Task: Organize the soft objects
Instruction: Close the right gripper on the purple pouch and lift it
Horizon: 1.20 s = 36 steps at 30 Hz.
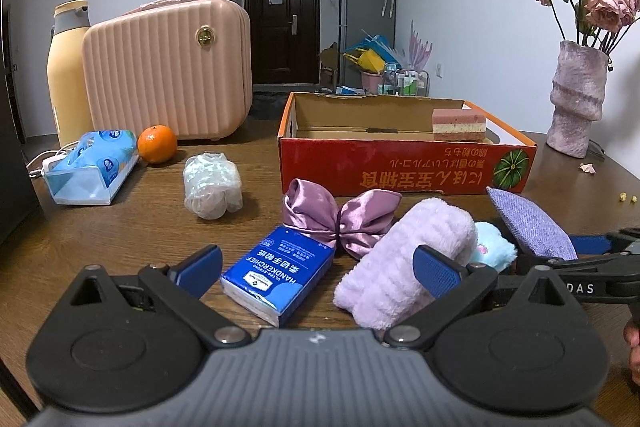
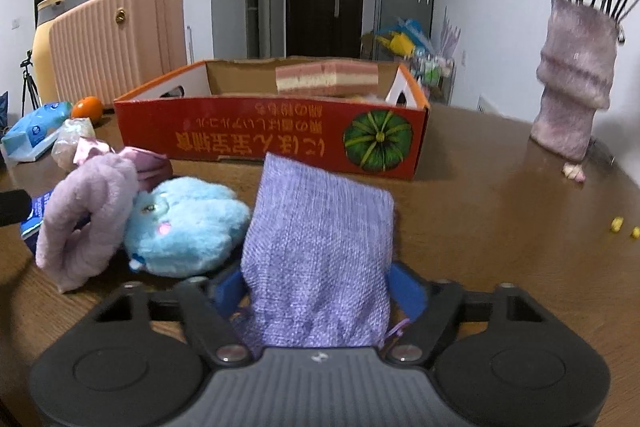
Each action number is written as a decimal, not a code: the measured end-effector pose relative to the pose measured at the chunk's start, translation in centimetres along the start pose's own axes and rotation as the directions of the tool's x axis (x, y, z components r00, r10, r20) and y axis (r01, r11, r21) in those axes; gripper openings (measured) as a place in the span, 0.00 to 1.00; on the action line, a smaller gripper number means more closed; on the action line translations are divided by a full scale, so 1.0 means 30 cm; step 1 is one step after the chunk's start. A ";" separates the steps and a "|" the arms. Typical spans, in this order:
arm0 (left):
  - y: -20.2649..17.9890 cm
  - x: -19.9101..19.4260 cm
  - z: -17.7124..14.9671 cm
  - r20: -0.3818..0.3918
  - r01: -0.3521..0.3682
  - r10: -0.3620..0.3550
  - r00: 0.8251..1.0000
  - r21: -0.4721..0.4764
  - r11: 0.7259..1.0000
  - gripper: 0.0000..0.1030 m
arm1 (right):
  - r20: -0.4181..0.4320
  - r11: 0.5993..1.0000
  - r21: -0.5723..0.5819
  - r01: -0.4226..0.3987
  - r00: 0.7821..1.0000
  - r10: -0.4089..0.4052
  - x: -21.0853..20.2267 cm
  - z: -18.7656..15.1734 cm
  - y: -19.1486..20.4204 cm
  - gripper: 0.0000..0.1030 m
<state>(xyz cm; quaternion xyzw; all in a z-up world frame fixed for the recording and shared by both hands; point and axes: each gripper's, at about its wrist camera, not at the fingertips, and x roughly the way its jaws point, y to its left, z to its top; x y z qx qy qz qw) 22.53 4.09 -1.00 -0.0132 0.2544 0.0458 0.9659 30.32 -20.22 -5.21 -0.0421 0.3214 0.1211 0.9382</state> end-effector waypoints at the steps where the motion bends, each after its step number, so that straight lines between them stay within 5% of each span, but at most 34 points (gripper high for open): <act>1: 0.000 0.001 0.000 -0.001 0.001 -0.001 1.000 0.000 1.000 1.00 | -0.001 1.000 0.003 -0.001 1.000 0.001 0.000 -0.002 -0.003 0.64; 5: 0.001 0.000 0.000 -0.001 0.006 -0.006 1.000 -0.002 1.000 1.00 | 0.011 1.000 -0.008 0.000 1.000 0.000 -0.011 -0.010 0.001 0.45; 12: 0.005 -0.002 0.001 0.007 0.009 -0.009 1.000 -0.004 1.000 1.00 | 0.039 1.000 -0.025 0.010 0.999 -0.009 -0.031 -0.015 0.000 0.32; 14: 0.004 -0.003 0.001 0.010 0.009 -0.009 1.000 -0.005 1.000 1.00 | 0.049 1.000 -0.024 0.013 0.999 -0.012 -0.042 -0.015 -0.001 0.21; 26: -0.022 -0.013 0.000 0.044 0.055 -0.055 0.998 -0.001 0.998 1.00 | 0.137 0.998 0.028 0.064 0.988 -0.067 -0.102 -0.009 -0.040 0.18; 36: -0.149 0.018 -0.015 0.030 0.068 -0.072 0.997 0.099 0.993 1.00 | 0.169 0.998 0.027 0.057 0.984 -0.061 -0.135 -0.016 -0.020 0.18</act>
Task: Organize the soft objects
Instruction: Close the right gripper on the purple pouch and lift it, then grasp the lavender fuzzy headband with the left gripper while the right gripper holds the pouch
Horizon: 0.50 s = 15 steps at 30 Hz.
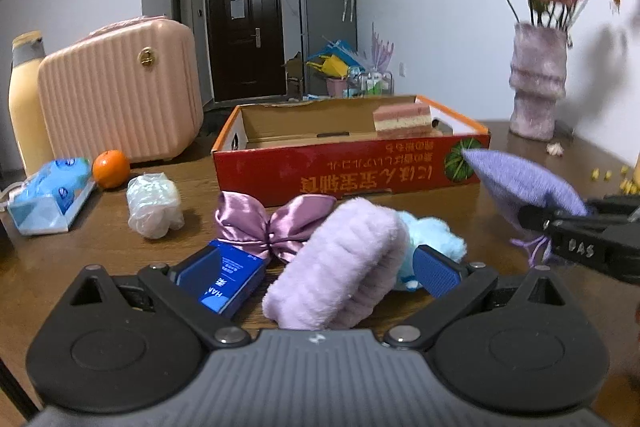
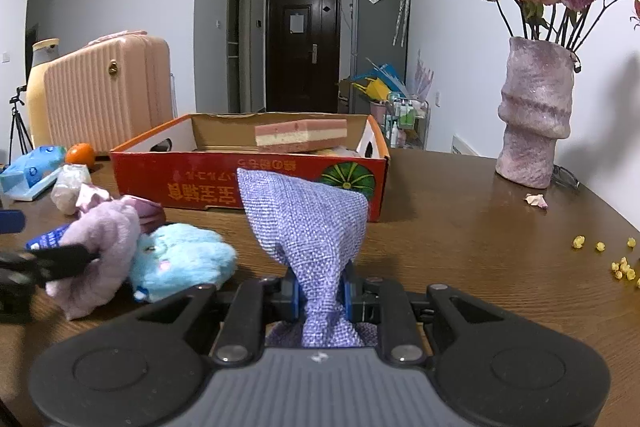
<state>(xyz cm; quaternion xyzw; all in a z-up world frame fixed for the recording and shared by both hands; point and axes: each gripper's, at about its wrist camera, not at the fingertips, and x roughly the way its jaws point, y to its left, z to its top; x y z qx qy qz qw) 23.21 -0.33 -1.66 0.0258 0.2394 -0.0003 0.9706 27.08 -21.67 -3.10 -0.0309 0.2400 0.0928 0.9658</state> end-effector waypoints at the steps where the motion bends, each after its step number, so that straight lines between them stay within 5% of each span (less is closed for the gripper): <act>1: -0.013 0.009 -0.002 -0.009 -0.012 0.012 1.000 0.018 1.000 1.00 | 0.000 1.000 -0.001 -0.002 1.000 0.002 -0.003 -0.001 0.003 0.18; 15: -0.078 0.131 -0.030 -0.135 -0.060 0.079 0.988 0.145 0.988 1.00 | 0.006 1.000 0.002 -0.009 1.000 0.009 -0.014 -0.003 0.011 0.18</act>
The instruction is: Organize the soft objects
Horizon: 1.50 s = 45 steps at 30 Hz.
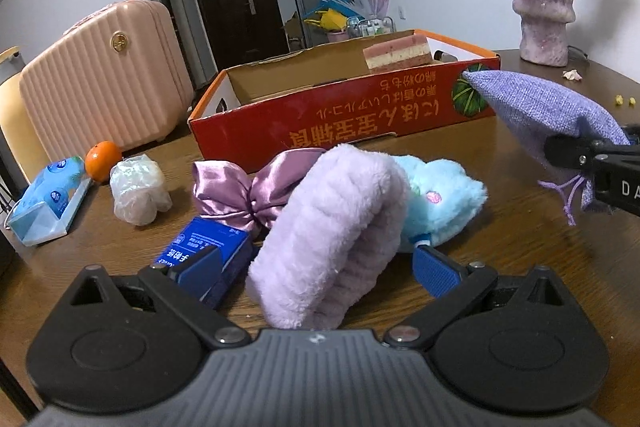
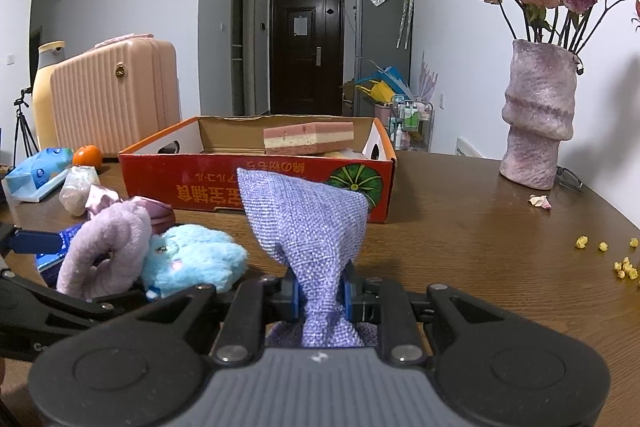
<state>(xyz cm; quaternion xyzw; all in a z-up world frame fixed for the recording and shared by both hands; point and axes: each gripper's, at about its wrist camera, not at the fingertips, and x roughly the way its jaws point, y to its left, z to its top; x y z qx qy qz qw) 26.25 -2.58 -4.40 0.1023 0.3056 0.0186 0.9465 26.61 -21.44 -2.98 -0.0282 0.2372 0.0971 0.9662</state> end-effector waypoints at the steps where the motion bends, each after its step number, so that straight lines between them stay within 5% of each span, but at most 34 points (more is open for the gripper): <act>1: 0.000 0.002 0.000 0.001 0.003 -0.003 1.000 0.002 1.000 1.00 | -0.001 1.000 0.000 0.000 1.000 0.000 0.000 0.000 0.000 0.18; 6: 0.000 0.011 0.004 0.001 0.012 -0.012 1.000 0.014 1.000 0.92 | -0.001 1.000 -0.001 -0.006 1.000 0.006 -0.001 -0.001 0.001 0.18; 14: 0.004 0.029 -0.002 -0.030 0.035 -0.034 0.999 0.018 0.999 0.40 | -0.003 1.000 0.000 -0.015 1.000 0.015 0.001 -0.001 0.000 0.18; 16: 0.014 0.023 0.000 -0.022 0.044 -0.044 0.999 0.004 0.999 0.35 | -0.003 1.000 0.000 -0.019 1.000 0.019 0.002 -0.002 0.001 0.18; 45: 0.130 -0.139 0.028 0.156 0.012 0.015 0.988 -0.173 0.985 0.30 | 0.080 0.999 -0.030 -0.044 0.996 0.047 -0.068 0.005 0.038 0.18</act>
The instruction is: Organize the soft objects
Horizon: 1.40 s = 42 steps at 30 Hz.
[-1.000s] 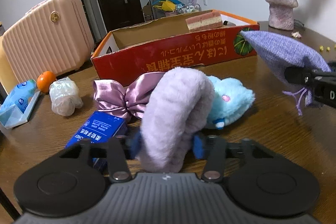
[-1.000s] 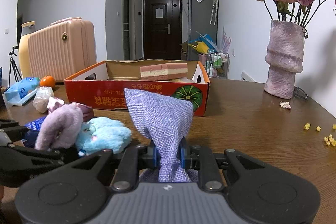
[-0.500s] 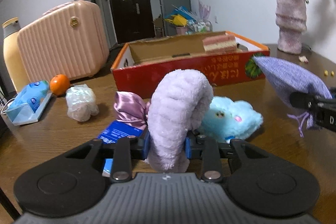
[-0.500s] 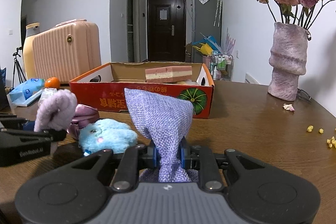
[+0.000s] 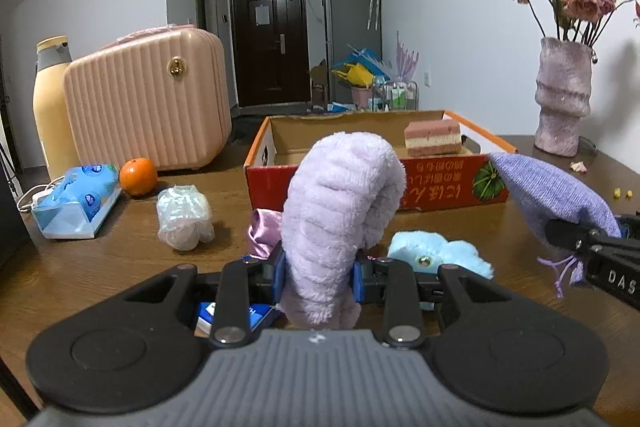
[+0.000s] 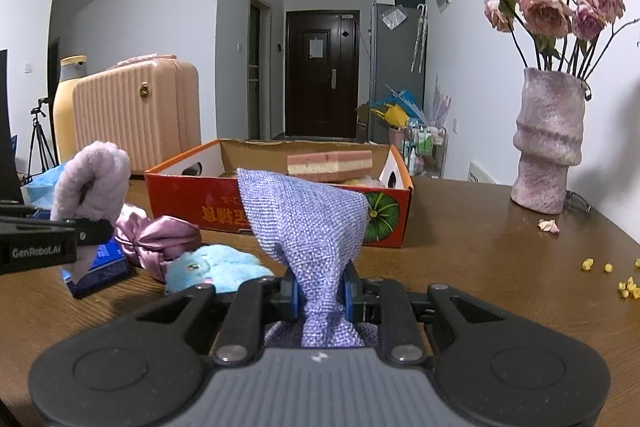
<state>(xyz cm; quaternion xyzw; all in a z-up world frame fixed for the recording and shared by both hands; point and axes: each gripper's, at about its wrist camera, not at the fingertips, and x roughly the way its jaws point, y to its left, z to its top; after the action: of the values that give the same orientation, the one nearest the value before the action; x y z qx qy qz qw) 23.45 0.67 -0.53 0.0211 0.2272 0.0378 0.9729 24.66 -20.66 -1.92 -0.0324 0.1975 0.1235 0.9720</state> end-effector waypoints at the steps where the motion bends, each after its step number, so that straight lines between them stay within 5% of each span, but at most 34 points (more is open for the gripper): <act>1: 0.001 -0.006 0.002 0.006 -0.002 0.002 1.000 -0.004 1.000 0.30 | 0.003 1.000 -0.003 0.000 1.000 0.000 -0.004 0.000 0.006 0.18; 20: 0.033 -0.091 0.066 0.097 0.024 -0.018 0.995 -0.062 0.998 0.30 | 0.105 0.999 -0.044 0.012 0.994 -0.008 -0.059 0.040 0.096 0.18; 42: 0.076 0.041 0.228 0.152 0.036 -0.016 0.988 -0.131 0.991 0.30 | 0.184 1.000 -0.016 0.008 0.983 -0.005 0.090 0.157 0.140 0.18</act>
<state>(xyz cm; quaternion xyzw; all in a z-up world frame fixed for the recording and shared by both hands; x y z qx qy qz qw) 27.45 2.88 5.20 -0.0444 0.1502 0.0385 0.9869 27.78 -15.45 1.30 -0.0294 0.1055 0.1246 0.9861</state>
